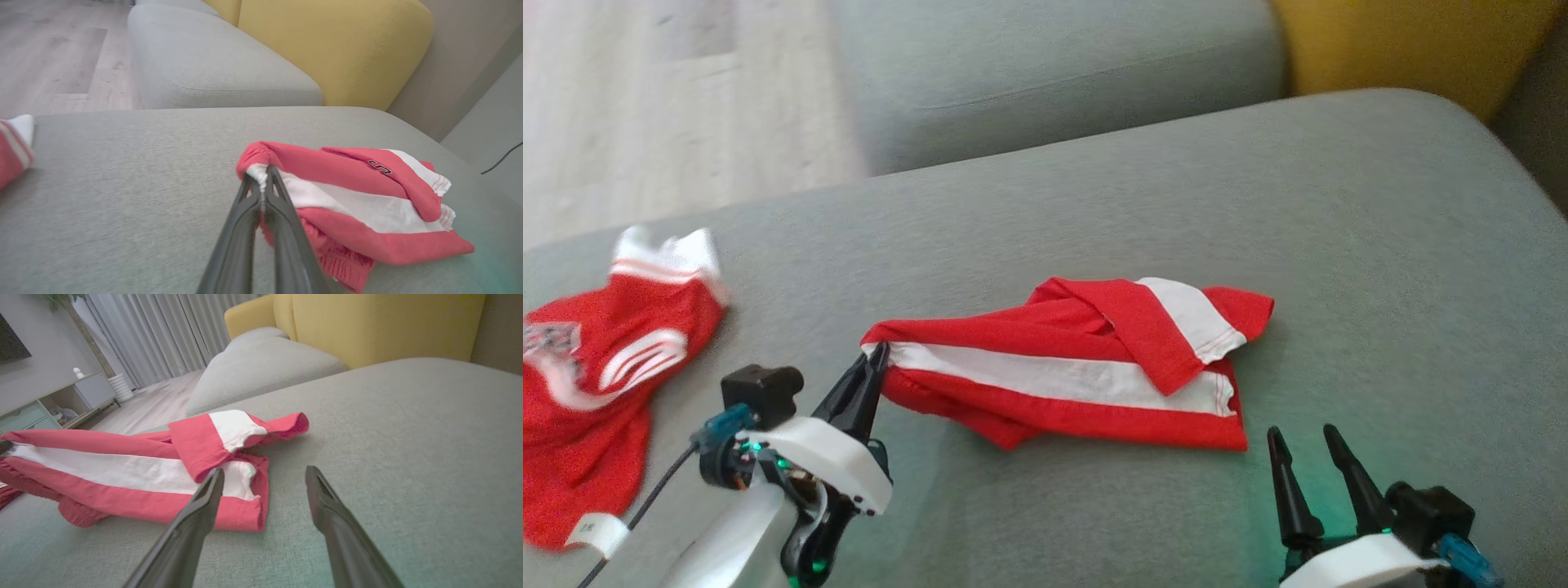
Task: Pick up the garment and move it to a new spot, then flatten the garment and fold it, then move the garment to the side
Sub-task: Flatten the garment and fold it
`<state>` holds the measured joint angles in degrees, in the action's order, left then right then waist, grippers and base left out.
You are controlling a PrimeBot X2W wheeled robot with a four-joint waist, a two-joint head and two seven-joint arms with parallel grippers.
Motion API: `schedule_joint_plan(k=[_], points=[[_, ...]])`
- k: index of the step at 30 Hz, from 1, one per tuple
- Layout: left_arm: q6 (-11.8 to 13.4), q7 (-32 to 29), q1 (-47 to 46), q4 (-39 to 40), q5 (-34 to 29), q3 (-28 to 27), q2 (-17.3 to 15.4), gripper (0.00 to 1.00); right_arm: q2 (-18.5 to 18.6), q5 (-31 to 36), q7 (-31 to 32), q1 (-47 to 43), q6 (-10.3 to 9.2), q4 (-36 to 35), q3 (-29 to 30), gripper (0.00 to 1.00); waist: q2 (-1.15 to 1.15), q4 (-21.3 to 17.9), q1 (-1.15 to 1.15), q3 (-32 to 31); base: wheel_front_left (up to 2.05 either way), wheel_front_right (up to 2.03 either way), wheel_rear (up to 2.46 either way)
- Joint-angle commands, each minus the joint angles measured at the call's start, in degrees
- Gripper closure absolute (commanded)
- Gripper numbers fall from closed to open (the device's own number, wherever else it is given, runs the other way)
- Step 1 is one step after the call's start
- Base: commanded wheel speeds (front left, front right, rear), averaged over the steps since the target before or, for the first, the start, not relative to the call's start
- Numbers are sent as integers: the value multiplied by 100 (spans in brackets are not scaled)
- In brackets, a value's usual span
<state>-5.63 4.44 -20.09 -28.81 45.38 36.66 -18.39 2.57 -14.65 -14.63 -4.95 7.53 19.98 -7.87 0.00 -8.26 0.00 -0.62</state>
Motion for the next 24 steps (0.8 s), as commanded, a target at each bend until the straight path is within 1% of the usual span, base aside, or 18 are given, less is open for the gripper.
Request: schedule_joint_plan(k=[1, 5, 7, 9, 12, 16, 20, 21, 22, 24], points=[[-4, 73, -319, 179, -24, -275, -200, 100, 31, -30, -37, 227, -4, -113, -121, 0, 0, 323, 0, 24, 0, 0, 0], [9, 131, -346, 192, -57, -250, -189, 100, 31, 188, -37, 463, -4, 125, -124, 0, 0, 601, 0, 58, 0, 0, 0], [5, 144, -372, 198, -66, -221, -150, 100, 31, 424, -37, 602, -4, 376, -213, 0, 0, 704, 0, 82, 0, 0, 0], [-2, 147, -402, 204, -81, -180, -111, 100, 31, 493, -37, 759, -4, 643, -301, 0, 0, 793, 0, 111, 0, 0, 0], [-10, 161, -447, 216, -93, -140, -64, 100, 31, 609, -37, 1032, -4, 1025, -477, 0, 0, 890, 0, 173, 0, 0, 0], [-1, 209, -531, 225, -96, -148, -31, 100, 31, 836, -37, 1418, -4, 1541, -488, 0, 0, 972, 0, 326, 0, 0, 0], [-8, 241, -617, 181, -114, -123, 1, 100, 31, 937, -37, 1690, -4, 1829, -449, 1, 0, 1034, 0, 444, 0, 0, 0], [-11, 246, -632, 159, -110, -119, 12, 100, 31, 911, -37, 1728, -4, 1867, -485, 7, 0, 1042, 0, 458, 0, 0, 0], [-14, 254, -643, 138, -107, -114, 21, 100, 31, 886, -37, 1752, -4, 1889, -515, 31, 0, 1047, 0, 469, 0, 0, 0], [-22, 268, -664, 98, -107, -96, 34, 100, 31, 870, -37, 1787, -4, 1916, -566, 69, 0, 1057, 0, 485, 0, 0, 0]])
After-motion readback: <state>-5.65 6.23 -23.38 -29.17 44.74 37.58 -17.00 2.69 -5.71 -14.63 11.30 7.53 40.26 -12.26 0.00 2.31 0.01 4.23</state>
